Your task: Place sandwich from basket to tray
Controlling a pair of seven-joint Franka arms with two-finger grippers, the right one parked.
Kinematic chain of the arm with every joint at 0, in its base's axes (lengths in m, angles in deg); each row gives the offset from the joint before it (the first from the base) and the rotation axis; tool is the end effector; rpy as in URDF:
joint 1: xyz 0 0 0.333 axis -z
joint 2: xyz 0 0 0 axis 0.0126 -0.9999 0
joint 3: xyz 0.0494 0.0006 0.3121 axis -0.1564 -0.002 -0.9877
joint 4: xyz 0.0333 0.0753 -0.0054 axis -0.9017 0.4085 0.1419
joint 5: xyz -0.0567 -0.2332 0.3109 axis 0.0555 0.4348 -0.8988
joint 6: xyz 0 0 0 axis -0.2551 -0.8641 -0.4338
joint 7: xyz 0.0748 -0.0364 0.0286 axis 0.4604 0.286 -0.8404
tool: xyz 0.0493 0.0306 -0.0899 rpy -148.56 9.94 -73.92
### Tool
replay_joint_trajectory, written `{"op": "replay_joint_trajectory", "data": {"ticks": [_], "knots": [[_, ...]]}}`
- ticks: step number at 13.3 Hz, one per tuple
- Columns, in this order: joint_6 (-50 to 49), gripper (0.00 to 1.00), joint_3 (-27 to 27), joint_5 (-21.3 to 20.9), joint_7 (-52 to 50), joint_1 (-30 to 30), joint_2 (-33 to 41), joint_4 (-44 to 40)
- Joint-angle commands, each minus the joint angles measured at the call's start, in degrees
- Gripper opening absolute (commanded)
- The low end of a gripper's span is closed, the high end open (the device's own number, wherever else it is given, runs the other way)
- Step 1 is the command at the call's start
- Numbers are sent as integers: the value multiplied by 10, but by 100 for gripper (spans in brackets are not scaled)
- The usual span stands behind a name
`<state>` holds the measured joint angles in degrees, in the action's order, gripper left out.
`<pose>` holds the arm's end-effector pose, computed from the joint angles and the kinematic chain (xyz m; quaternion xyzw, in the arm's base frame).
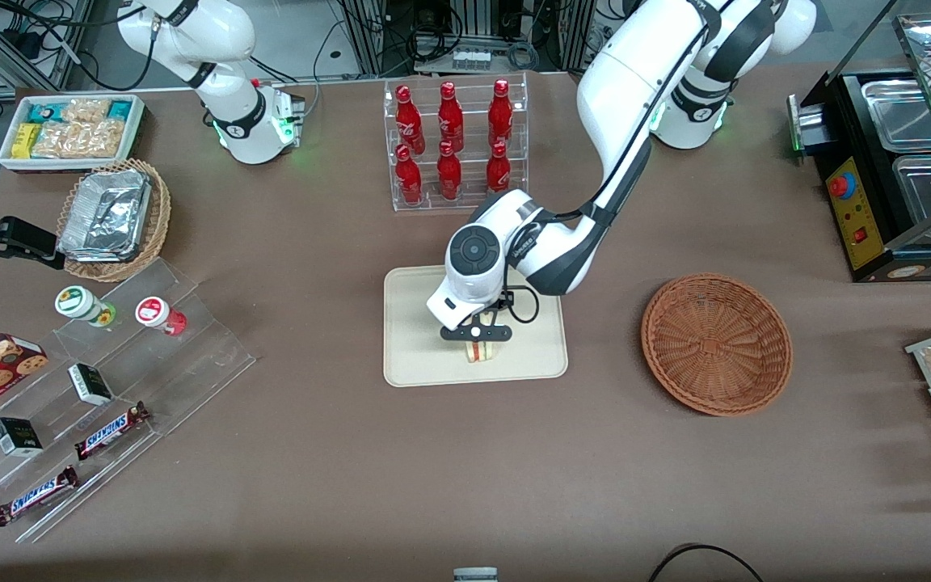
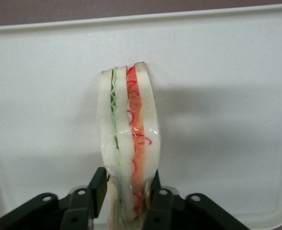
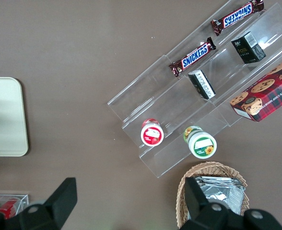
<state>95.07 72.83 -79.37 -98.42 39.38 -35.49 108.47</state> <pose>0.5138 -0.5103 0.2424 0.9983 -0.0113 -0.0569 0.0103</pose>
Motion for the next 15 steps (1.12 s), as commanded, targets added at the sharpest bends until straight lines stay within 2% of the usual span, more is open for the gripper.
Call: {"op": "replay_joint_trajectory", "data": {"ticks": [1,5,7,10,15], "knots": [[-9,99,-5,-10,-17,6,18,-17],[-87,99,-12,-8,-23,-17,110,-18],[-134,99,-12,-10,-51,-49,158,-17],[-219,99,-12,-11,-40,-102,222,-14],[-336,99,-11,-3,89,-205,318,-10]]}}
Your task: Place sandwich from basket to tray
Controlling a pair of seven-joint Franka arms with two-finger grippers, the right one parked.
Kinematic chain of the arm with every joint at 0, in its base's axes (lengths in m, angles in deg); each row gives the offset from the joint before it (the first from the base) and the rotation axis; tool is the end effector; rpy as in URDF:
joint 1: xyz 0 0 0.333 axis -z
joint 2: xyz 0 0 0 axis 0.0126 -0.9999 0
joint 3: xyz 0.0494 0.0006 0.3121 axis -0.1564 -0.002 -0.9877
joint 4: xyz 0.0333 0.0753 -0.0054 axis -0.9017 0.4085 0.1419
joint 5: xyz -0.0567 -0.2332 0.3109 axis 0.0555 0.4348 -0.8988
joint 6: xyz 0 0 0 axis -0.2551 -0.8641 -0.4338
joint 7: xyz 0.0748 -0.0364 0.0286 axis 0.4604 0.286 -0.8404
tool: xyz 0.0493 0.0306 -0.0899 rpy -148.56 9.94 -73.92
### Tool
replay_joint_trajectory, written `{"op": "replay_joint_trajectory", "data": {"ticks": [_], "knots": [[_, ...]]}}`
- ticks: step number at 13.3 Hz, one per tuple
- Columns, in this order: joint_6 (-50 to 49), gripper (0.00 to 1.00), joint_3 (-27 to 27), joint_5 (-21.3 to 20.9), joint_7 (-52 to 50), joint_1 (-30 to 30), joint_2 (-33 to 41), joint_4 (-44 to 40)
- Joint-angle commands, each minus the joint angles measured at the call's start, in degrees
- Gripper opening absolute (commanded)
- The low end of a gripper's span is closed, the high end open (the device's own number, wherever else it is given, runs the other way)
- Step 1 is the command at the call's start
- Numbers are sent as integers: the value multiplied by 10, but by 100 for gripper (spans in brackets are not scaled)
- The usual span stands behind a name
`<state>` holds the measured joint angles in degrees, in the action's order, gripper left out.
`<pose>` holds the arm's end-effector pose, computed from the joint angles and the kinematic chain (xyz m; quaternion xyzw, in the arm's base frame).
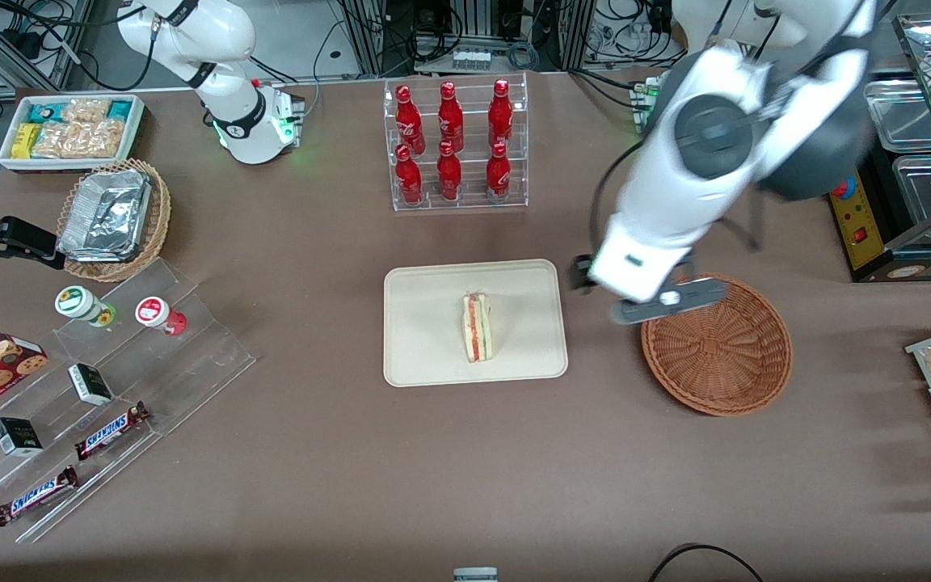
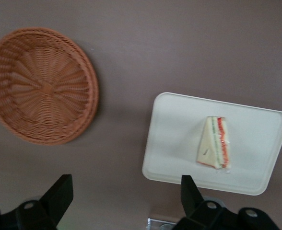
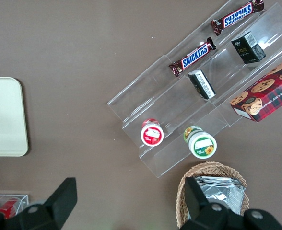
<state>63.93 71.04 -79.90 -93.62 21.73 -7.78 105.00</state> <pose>0.5737 -0.2789 0.5604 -0.9943 -0.1003 0.0352 0.0104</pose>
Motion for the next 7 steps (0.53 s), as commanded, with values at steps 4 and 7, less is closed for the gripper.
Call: {"op": "replay_joint_trajectory", "data": {"ticks": [4,7], "knots": [[-79,100,7,3,152,-99,82,28],[-88,100,7,9,244,-159,128,63]]}}
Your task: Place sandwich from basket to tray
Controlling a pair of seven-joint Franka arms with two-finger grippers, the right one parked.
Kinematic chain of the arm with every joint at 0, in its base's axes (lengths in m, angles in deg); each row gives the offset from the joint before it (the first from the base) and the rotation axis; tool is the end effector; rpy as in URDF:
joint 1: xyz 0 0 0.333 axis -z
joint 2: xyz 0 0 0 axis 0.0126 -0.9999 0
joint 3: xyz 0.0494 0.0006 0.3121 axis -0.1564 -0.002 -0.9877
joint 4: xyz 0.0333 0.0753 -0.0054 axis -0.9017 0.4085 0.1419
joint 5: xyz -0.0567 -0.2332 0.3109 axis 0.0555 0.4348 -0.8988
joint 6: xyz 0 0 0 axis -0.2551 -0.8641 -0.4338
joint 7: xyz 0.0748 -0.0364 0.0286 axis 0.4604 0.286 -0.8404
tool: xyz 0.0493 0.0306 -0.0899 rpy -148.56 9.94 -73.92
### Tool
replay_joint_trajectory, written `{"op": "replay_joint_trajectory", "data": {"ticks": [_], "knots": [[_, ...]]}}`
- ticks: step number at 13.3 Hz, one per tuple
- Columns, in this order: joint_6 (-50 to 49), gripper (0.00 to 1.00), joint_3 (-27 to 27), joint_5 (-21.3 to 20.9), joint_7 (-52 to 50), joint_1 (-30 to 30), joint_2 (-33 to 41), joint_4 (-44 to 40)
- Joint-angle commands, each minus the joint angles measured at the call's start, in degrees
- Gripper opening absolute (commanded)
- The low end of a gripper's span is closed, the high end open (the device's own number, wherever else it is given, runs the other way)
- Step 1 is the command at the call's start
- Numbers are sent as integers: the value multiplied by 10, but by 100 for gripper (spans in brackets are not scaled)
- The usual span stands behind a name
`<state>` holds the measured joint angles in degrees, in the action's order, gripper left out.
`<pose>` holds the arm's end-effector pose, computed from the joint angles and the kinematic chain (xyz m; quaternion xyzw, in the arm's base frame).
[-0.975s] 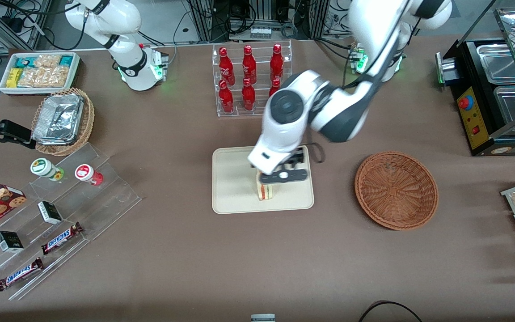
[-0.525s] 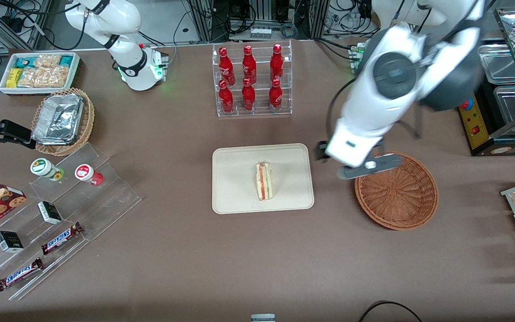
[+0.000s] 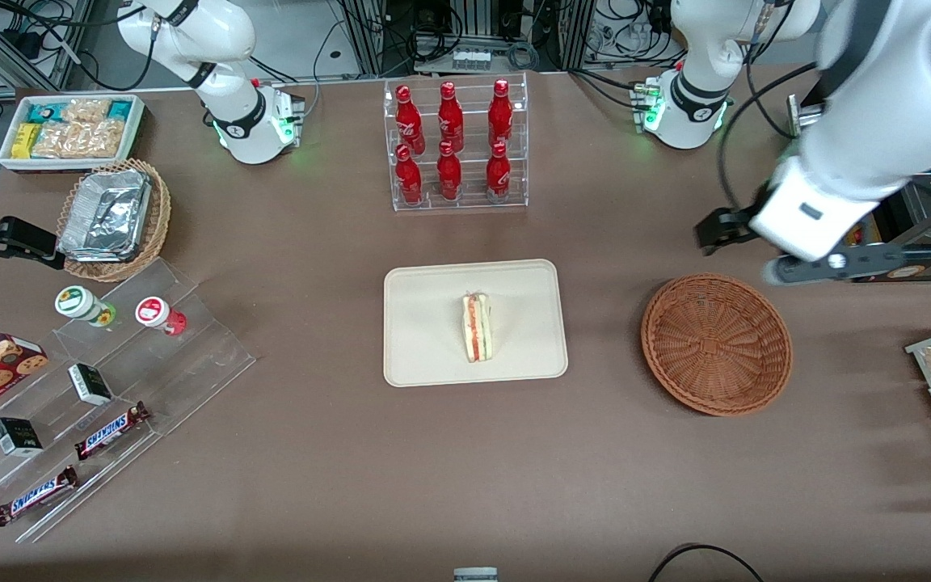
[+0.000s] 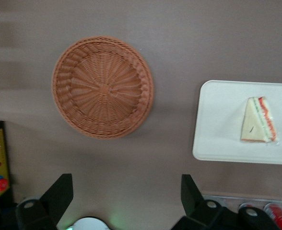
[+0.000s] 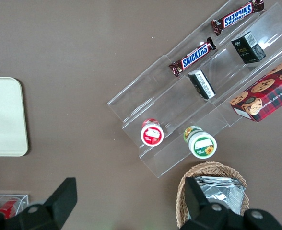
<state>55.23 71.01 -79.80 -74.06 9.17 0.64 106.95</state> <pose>0.5650 -0.1378 0.6222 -0.9977 -0.0387 0.0539 0.0121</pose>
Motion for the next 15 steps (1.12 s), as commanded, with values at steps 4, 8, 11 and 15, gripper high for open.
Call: {"op": "replay_joint_trajectory", "data": {"ticks": [4,8,11,15], "knots": [[-4,100,-30,11,136,-47,82,83],[5,100,-72,12,192,-45,113,122],[0,100,-72,7,194,-42,87,83],[7,100,-72,1,195,-43,79,79]]}}
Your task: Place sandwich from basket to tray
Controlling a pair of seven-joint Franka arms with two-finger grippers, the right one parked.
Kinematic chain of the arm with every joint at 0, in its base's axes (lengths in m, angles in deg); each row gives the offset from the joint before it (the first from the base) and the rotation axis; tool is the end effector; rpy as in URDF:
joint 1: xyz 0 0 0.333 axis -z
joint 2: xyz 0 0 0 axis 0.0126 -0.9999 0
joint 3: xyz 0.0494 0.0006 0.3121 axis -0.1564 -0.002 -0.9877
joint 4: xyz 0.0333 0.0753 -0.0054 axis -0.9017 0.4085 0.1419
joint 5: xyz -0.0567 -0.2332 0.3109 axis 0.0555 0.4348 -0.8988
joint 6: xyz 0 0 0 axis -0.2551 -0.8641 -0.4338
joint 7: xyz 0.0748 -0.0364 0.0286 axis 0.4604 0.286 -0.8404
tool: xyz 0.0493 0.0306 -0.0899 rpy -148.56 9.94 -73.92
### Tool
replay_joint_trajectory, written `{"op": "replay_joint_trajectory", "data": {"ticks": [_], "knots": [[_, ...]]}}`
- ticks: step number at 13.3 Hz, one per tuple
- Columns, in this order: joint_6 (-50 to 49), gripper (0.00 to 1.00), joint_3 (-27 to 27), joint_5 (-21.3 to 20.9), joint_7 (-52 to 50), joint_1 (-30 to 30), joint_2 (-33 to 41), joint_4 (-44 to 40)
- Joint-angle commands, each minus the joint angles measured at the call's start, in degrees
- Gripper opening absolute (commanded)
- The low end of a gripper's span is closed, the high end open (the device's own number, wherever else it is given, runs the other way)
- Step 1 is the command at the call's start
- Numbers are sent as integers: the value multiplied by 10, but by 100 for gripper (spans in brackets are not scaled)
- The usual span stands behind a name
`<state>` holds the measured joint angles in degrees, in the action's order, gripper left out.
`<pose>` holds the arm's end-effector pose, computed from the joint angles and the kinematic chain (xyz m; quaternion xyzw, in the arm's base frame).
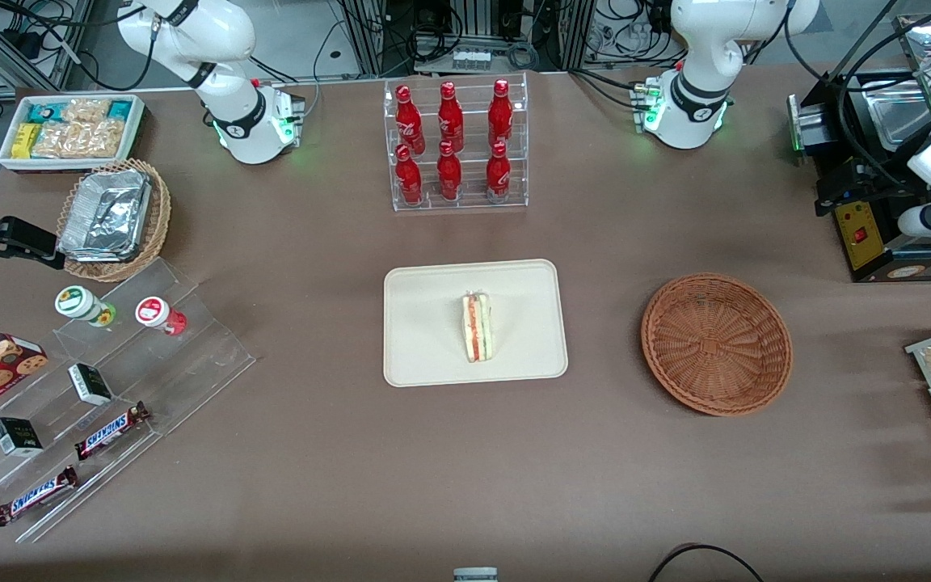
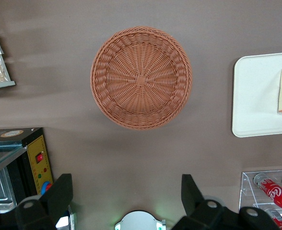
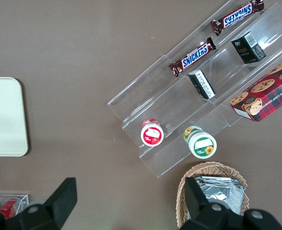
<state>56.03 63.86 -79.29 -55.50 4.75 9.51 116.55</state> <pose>0.5347 -0.0254 0.6332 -0.9982 0.0229 0.0549 0.0006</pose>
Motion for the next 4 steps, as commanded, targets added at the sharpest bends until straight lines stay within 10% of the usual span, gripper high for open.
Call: {"op": "replay_joint_trajectory", "data": {"ticks": [1,4], "knots": [[-1,100,-1,-5,9,1,-10,-20],[-2,100,-1,-6,9,-2,-26,-42]]}}
